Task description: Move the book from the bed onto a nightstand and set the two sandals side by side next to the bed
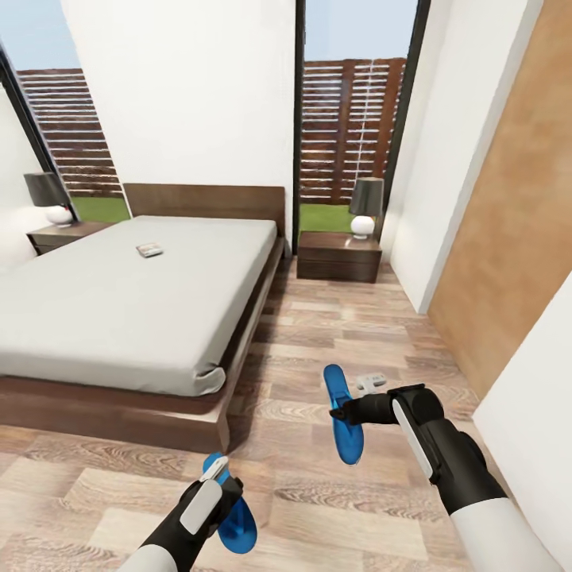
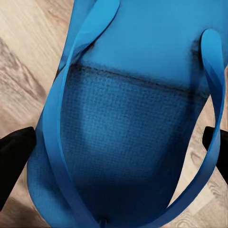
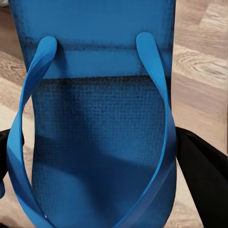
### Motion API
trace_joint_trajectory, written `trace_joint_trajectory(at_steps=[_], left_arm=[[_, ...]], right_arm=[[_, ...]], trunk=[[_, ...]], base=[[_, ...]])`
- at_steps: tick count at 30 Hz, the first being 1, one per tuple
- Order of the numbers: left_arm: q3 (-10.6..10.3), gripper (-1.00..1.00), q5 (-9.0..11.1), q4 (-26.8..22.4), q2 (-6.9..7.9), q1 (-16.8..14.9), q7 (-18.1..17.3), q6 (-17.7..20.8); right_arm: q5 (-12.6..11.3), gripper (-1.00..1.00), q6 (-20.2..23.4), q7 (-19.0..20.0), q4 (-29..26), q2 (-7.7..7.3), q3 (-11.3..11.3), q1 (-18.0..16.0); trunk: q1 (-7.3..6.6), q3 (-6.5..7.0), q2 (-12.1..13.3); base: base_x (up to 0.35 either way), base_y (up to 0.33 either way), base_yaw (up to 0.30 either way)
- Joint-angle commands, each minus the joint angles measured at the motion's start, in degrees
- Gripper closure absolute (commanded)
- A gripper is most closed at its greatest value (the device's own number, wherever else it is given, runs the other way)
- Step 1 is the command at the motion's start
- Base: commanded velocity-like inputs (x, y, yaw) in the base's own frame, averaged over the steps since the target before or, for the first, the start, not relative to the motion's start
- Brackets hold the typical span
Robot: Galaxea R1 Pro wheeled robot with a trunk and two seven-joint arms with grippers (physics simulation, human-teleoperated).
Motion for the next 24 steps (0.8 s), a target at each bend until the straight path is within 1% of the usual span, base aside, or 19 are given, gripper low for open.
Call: trace_joint_trajectory(at_steps=[1, 9, 11, 12, 13, 14, 15, 16, 17, 20, 24], left_arm=[[0.11, 1.00, 0.21, -0.12, -0.04, -0.02, 0.34, 0.22], [0.09, 1.00, 0.21, -0.11, -0.12, -0.01, 0.34, 0.22], [0.12, 1.00, 0.21, -0.12, -0.13, -0.01, 0.34, 0.22], [0.16, 1.00, 0.26, -0.13, -0.10, -0.01, 0.38, 0.20], [0.25, 1.00, 0.33, -0.16, 0.02, 0.07, 0.49, 0.21], [0.40, 1.00, 0.69, -0.29, 0.22, 0.30, 0.58, 0.25], [0.48, 1.00, 1.05, -0.44, 0.33, 0.53, 0.60, 0.28], [0.84, 1.00, 2.04, -0.89, 0.59, 1.38, 0.62, 0.34], [1.78, 1.00, 3.85, -4.43, 2.00, 4.22, 0.78, 0.74], [1.73, 1.00, 4.28, -6.38, 2.34, 5.57, 1.23, 0.94], [1.80, 1.00, 4.52, -6.75, 2.27, 5.89, 1.30, 0.86]], right_arm=[[-0.19, 1.00, 0.22, -0.01, -0.05, -0.06, 0.08, -0.03], [-0.22, 1.00, 0.22, -0.01, 0.10, -0.05, 0.00, -0.06], [-0.17, 1.00, 0.16, -0.05, 1.58, 0.03, 0.15, -0.27], [-0.06, 1.00, -0.30, -0.06, 4.07, 0.12, 0.84, -0.91], [0.25, 1.00, -1.54, -0.07, 7.52, 0.38, 2.01, -2.23], [0.58, 1.00, -3.64, -0.08, 11.71, 0.60, 3.30, -3.92], [0.71, 1.00, -4.85, -0.06, 13.94, 0.68, 3.87, -4.77], [0.93, 1.00, -7.31, -0.04, 18.46, 0.82, 4.77, -6.43], [1.25, 1.00, -11.40, 0.09, 26.46, 1.11, 5.99, -9.54], [2.12, 1.00, -12.94, 0.28, 29.42, 1.28, 6.49, -10.76], [2.40, 1.00, -13.37, 0.42, 30.01, 1.32, 6.62, -11.05]], trunk=[[0.01, -0.08, -0.02], [0.01, -0.29, -0.02], [0.01, -0.34, -0.02], [0.01, -0.37, -0.02], [0.01, -0.40, -0.02], [0.01, -0.43, -0.02], [0.01, -0.46, -0.02], [0.01, -0.49, -0.02], [0.01, -0.52, -0.02], [0.01, -0.59, -0.02], [0.01, -0.64, -0.02]], base=[[0.188, -0.294, 0.236], [0.188, -0.295, 0.236], [0.188, -0.295, 0.236], [0.188, -0.295, 0.236], [0.188, -0.295, 0.236], [0.188, -0.295, 0.236], [0.188, -0.295, 0.236], [0.188, -0.295, 0.236], [0.188, -0.295, 0.236], [0.188, -0.295, 0.236], [0.188, -0.295, 0.239]])
